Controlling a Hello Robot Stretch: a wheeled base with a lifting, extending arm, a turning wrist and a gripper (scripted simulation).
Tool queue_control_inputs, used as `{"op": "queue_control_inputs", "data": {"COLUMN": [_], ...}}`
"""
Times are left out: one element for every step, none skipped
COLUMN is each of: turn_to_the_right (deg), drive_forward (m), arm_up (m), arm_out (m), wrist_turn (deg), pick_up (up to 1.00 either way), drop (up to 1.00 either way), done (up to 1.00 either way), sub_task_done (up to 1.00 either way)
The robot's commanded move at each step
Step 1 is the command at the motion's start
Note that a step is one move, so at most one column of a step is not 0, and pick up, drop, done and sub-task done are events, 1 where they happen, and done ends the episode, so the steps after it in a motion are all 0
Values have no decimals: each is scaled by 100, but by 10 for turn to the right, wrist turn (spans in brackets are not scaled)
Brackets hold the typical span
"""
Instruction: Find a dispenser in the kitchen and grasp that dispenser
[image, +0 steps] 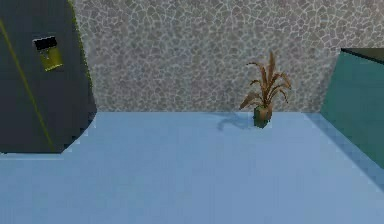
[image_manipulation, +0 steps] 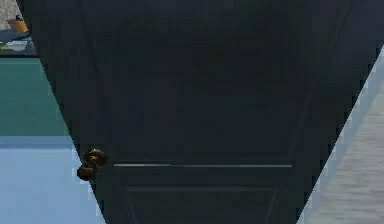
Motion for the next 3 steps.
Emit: {"op": "queue_control_inputs", "data": {"turn_to_the_right": [0, 420, 0], "drive_forward": [50, 0, 40], "arm_up": [0, 0, 0], "arm_out": [0, 0, 0], "wrist_turn": [0, 0, 0], "pick_up": [0, 0, 0], "drop": [0, 0, 0], "done": [0, 0, 0], "sub_task_done": [0, 0, 0]}}
